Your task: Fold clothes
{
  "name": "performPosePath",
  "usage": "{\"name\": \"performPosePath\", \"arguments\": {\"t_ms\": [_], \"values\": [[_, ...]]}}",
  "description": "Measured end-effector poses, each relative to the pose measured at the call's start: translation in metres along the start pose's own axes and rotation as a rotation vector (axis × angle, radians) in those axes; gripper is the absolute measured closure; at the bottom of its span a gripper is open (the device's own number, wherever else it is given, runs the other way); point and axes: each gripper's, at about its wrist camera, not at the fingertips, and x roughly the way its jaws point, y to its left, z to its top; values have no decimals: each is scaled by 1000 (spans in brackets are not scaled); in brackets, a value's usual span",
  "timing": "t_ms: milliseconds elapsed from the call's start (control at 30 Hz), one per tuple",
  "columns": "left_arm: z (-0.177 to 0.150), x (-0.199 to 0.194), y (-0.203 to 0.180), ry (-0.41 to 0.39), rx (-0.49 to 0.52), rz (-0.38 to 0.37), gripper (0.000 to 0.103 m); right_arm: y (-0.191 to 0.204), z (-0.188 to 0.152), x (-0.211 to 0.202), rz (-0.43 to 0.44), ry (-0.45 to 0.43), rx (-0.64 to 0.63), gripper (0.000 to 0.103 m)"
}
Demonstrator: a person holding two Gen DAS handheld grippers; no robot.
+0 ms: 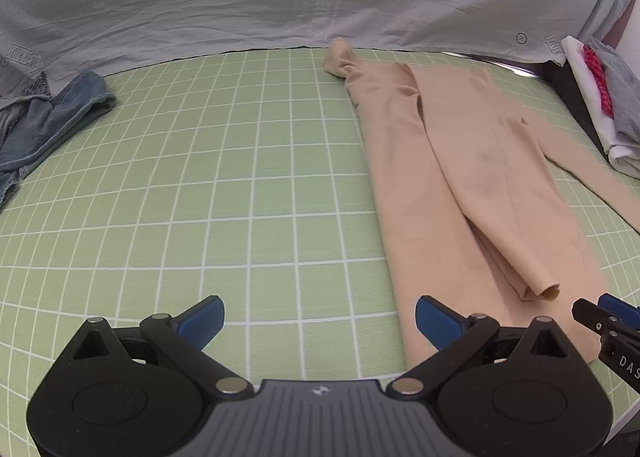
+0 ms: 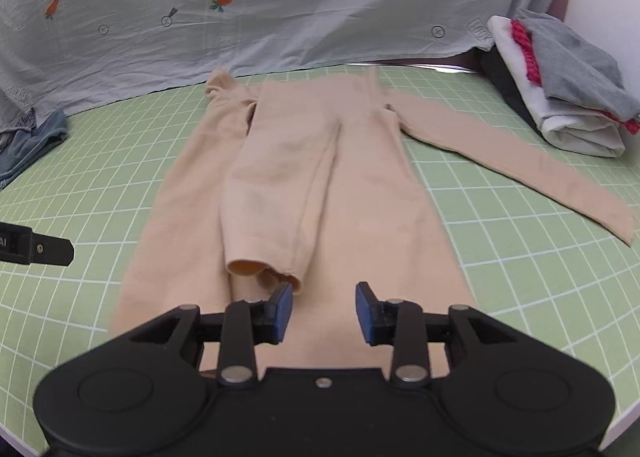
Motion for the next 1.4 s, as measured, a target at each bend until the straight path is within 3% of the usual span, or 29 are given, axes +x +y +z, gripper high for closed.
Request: {"name": "performPosePath", "arguments": {"t_ms": [200, 400, 500, 567, 667, 700, 733, 767, 800, 1033, 1200, 1267, 1333, 1400], "values": [[5, 11, -42, 6, -5, -30, 2, -41, -2, -1, -49, 18, 23, 58], [15, 25, -85, 11, -33, -52, 2, -79, 5, 9, -94, 40, -8, 35], [22, 31, -104, 2, -57, -86, 6, -98, 11, 17, -100, 51, -30, 33], [25, 35, -117, 1, -62, -105, 17, -109, 16, 22, -97, 56, -44, 32], [27, 42, -131, 27, -60, -111, 43, -124, 22, 29, -87, 63, -46, 32], [27, 44, -133, 34, -62, -113, 57, -128, 23, 31, -82, 65, -42, 32], [26, 44, -134, 40, -67, -116, 80, -131, 24, 33, -78, 67, -37, 32], [26, 45, -135, 46, -72, -119, 93, -134, 25, 35, -74, 69, -32, 32], [26, 43, -136, 40, -77, -119, 100, -137, 26, 36, -70, 71, -27, 32], [22, -4, -139, -99, -4, -9, 101, -143, 28, 48, -36, 84, 0, 32], [4, -30, -128, -99, -4, 38, 100, -135, 24, 53, -16, 100, -1, 32], [-5, -21, -121, -39, -19, 41, 93, -129, 20, 54, -9, 111, -6, 32], [-14, -7, -109, 41, -74, 65, 56, -124, 15, 53, -8, 119, -15, 32], [-22, -4, -93, 55, -143, 91, 49, -121, 13, 50, -12, 117, -25, 32]]}}
